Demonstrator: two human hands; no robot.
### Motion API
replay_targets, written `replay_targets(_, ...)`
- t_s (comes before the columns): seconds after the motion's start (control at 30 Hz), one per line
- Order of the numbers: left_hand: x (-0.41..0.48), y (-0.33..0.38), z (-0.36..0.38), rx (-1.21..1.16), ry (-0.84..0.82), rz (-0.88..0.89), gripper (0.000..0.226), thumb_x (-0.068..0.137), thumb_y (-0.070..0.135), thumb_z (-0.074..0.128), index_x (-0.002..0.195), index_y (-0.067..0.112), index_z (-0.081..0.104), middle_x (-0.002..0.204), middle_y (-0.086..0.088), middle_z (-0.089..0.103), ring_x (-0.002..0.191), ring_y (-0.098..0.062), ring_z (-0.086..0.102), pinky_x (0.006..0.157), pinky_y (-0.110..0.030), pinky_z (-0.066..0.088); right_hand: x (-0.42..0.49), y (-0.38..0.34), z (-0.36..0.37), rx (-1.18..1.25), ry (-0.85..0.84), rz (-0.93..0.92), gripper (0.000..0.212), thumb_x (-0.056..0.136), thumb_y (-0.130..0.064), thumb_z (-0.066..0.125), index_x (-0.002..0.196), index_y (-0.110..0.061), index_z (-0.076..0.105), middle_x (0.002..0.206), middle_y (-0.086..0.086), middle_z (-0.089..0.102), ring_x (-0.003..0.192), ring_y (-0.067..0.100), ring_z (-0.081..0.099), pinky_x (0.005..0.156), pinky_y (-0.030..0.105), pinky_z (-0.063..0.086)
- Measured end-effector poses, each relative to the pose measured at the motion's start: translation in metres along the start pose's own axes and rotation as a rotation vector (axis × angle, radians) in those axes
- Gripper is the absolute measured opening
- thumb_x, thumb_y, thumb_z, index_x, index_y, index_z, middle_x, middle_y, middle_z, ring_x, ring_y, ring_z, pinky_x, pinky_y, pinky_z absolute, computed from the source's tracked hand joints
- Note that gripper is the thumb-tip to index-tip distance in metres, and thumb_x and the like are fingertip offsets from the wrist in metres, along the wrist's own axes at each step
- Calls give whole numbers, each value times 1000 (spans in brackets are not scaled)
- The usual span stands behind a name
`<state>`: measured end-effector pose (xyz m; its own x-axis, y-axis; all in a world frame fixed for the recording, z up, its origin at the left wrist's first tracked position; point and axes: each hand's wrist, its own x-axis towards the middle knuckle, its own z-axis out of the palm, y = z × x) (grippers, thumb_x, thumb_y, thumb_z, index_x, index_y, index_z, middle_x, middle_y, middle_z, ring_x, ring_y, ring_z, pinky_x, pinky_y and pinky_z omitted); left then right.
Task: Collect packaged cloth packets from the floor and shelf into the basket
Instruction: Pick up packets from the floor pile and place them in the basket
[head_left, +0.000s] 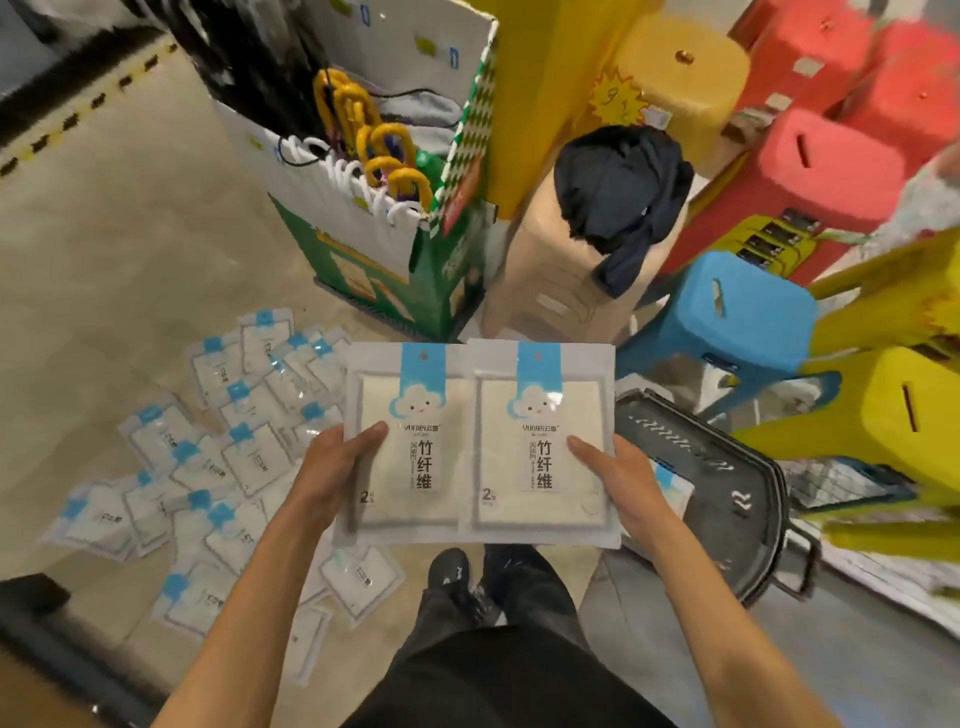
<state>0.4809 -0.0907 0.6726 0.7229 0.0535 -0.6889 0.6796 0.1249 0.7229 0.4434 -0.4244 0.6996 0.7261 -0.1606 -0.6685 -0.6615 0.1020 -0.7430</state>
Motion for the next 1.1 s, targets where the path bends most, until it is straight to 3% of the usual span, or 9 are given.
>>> replay_targets(0.13, -16, 3, 55, 91, -119, -8, 21, 94, 15, 66, 111, 4, 68, 103, -15, 76, 92, -31, 75, 71, -37, 63, -32, 18, -58, 100, 100, 2, 32, 92, -23, 70, 122, -14, 65, 106, 5, 76, 95, 23, 74, 77, 36, 60)
replay_targets(0.27, -32, -10, 123, 199, -209, -22, 23, 93, 16, 67, 110, 1, 68, 102, -15, 77, 91, -31, 75, 71, -38, 62, -64, 45, -121, 182, 224, -9, 22, 92, -22, 70, 113, -16, 68, 99, 1, 77, 87, 17, 75, 64, 26, 59)
replay_targets(0.4, -37, -39, 197, 283, -290, -53, 27, 95, 24, 65, 111, 2, 68, 103, -16, 76, 95, -34, 74, 84, -46, 59, -79, 75, -194, 197, 327, 16, 19, 93, -25, 69, 111, -20, 69, 105, 3, 76, 94, 20, 74, 84, 38, 59)
replay_targets(0.5, -41, -68, 250, 332, -318, -83, 29, 96, 25, 64, 112, 1, 68, 103, -16, 76, 95, -32, 74, 81, -44, 62, -88, 103, -248, 242, 358, 47, 15, 93, -22, 69, 109, -21, 69, 100, -2, 77, 89, 16, 74, 72, 27, 59)
replay_targets(0.57, -40, -90, 286, 341, -310, -121, 29, 95, 26, 65, 110, 1, 68, 104, -17, 76, 94, -34, 74, 79, -45, 62, -87, 115, -286, 226, 362, 71, 15, 93, -23, 69, 108, -21, 70, 100, -2, 77, 88, 14, 75, 67, 23, 58)
replay_targets(0.73, -40, -136, 360, 341, -228, -171, 25, 93, 26, 71, 102, 3, 71, 103, -18, 76, 97, -38, 72, 91, -50, 56, -66, 148, -368, 237, 359, 148, 14, 91, -18, 71, 104, -13, 70, 96, 3, 78, 86, 18, 75, 69, 29, 60)
replay_targets(0.9, -27, -163, 404, 349, -156, -168, 29, 92, 25, 71, 109, 1, 71, 102, -14, 77, 97, -34, 73, 90, -48, 57, -32, 176, -418, 275, 335, 226, 30, 90, -24, 73, 116, -10, 68, 107, 8, 76, 99, 28, 73, 90, 49, 57)
replay_targets(1.1, 34, -199, 438, 463, -137, -200, 22, 93, 22, 70, 108, 6, 70, 102, -9, 76, 89, -26, 74, 86, -46, 59, 33, 210, -438, 291, 328, 257, 28, 91, -20, 71, 117, -9, 68, 106, 8, 76, 96, 25, 74, 85, 44, 59)
